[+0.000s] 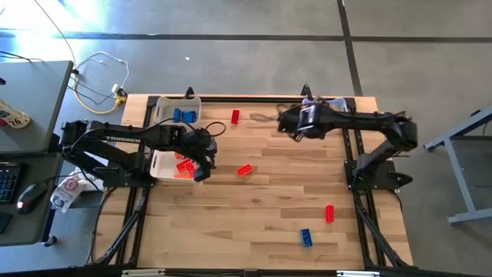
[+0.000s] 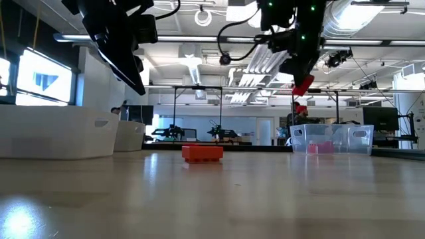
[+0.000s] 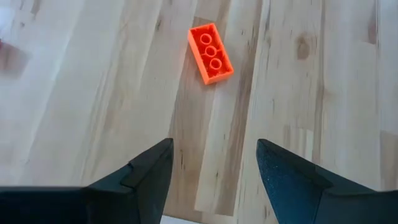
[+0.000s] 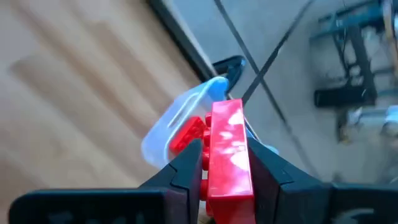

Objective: Sort & place blocks by color
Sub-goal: Put the red game piece into the transparent bin

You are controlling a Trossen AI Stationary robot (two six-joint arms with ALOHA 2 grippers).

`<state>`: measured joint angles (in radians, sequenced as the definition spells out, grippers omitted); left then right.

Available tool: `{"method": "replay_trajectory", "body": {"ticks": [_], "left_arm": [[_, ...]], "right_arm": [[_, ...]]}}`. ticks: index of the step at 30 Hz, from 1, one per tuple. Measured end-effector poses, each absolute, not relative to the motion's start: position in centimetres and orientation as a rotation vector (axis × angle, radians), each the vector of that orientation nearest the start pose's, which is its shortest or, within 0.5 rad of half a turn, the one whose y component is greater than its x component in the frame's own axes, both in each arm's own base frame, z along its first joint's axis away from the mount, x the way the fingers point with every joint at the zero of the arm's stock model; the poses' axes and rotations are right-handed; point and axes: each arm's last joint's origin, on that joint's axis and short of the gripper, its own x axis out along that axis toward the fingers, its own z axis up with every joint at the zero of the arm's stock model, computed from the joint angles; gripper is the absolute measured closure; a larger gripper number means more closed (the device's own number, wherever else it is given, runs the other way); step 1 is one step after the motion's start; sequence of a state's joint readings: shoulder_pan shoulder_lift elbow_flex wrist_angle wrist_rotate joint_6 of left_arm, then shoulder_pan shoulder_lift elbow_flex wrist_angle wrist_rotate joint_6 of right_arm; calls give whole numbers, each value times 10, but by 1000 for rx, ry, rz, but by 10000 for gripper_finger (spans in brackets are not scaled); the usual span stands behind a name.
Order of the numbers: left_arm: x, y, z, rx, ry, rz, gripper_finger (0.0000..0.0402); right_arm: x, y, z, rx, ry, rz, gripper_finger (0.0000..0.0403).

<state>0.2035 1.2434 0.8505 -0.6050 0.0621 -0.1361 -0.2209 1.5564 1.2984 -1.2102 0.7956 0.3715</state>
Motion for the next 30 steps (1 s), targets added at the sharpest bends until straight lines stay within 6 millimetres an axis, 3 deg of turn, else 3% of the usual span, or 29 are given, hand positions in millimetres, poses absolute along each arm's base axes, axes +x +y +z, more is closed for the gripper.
{"method": "replay_trajectory", "body": {"ticks": [6, 14, 23, 30], "left_arm": [[233, 46, 234, -257, 978, 196, 184], [233, 46, 234, -258, 978, 196, 184], [233, 46, 234, -256, 978, 195, 184], [233, 46, 234, -255, 978, 195, 184]], "right_arm": [[232, -110, 274, 87, 1096, -1204, 325], [199, -151, 251, 422, 1011, -1243, 326], [171, -182, 227, 626, 953, -1272, 328], [154, -199, 227, 689, 919, -1334, 317]]}}
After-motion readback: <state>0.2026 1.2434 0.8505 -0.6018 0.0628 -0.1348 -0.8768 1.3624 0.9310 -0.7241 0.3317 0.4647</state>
